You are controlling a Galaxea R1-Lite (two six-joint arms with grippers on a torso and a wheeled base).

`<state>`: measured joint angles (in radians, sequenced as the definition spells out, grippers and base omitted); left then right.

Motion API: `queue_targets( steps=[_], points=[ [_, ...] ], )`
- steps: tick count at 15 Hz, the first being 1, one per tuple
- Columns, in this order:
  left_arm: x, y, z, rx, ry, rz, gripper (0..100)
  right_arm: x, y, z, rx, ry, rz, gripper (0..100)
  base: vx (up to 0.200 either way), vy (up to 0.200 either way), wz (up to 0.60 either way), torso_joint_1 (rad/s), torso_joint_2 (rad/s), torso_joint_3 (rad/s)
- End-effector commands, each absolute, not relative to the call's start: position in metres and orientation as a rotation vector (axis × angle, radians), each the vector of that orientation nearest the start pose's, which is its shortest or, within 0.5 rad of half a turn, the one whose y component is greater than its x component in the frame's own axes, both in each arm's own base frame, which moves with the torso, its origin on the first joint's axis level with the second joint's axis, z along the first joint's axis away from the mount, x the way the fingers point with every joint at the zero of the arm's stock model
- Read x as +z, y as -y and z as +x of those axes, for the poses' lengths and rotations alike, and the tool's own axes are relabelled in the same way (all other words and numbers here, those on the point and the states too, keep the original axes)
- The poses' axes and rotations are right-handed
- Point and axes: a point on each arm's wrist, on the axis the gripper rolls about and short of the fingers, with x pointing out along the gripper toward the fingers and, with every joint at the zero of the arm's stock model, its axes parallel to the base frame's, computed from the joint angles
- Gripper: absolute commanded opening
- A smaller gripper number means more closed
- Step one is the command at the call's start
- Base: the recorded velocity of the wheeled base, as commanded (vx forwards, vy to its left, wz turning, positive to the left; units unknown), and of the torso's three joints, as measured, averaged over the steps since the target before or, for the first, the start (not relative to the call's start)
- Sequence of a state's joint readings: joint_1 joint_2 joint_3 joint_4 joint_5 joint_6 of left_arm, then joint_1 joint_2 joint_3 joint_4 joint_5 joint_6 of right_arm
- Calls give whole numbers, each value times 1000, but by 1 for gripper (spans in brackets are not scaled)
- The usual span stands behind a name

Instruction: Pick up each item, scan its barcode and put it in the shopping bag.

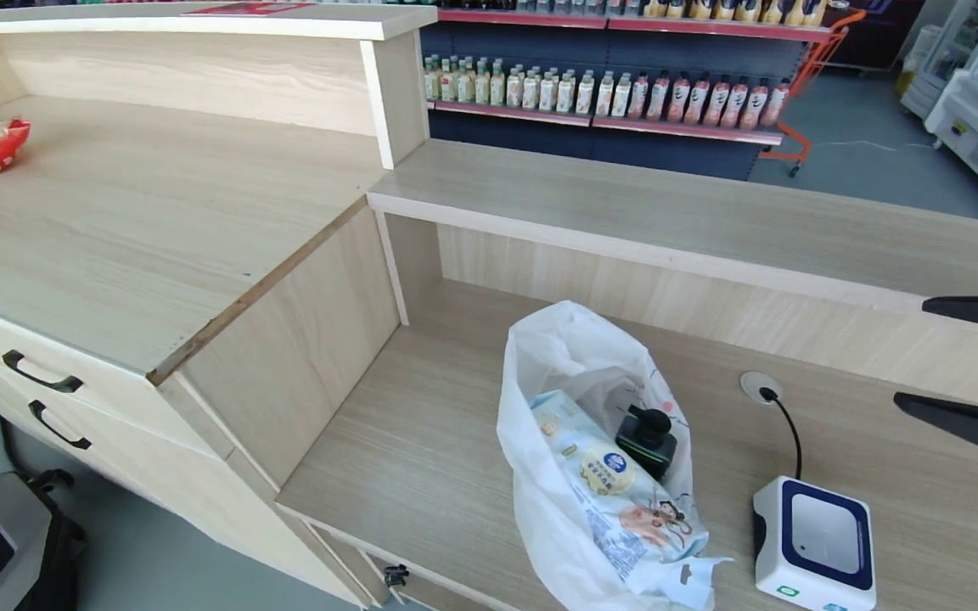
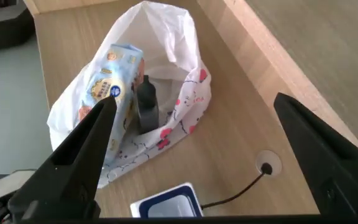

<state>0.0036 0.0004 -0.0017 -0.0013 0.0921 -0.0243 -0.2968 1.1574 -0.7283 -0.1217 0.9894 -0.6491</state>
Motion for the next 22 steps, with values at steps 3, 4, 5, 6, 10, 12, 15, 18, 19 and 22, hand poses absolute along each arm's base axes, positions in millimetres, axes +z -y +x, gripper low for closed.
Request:
queue_targets(
  steps=[3,4,5,6,10,12,15,18,19,22],
  points=[
    [76,-2,-23,97,4,-25,100,292,13,98,554,118,-487,100,0,0,-600,-1,4,6],
    [76,-2,-23,97,4,-25,100,289,12,93,458,52,-458,100,0,0,-600,7,7,7],
    [76,-2,-23,97,4,-25,100,286,12,88,375,-17,-433,100,0,0,-600,2,7,2],
    [76,-2,-23,97,4,-25,100,281,13,85,295,-88,-393,100,0,0,-600,2,2,7],
    [76,-2,-23,95,4,-25,100,256,16,81,103,-220,-272,100,0,0,-300,4,0,0],
    [76,-2,-23,97,4,-25,100,248,16,78,101,-228,-251,100,0,0,0,0,0,0],
    [76,-2,-23,97,4,-25,100,220,12,67,98,-250,-198,100,0,0,0,0,0,0],
    [76,-2,-23,95,4,-25,100,141,1,27,18,-345,-21,100,0,0,0,0,0,0],
    [76,-2,-23,97,4,-25,100,112,-1,14,-15,-366,-15,100,0,0,0,0,0,0],
    [76,-2,-23,97,4,-25,100,79,-3,-9,-25,-164,136,100,0,0,0,0,0,0]
  ],
)
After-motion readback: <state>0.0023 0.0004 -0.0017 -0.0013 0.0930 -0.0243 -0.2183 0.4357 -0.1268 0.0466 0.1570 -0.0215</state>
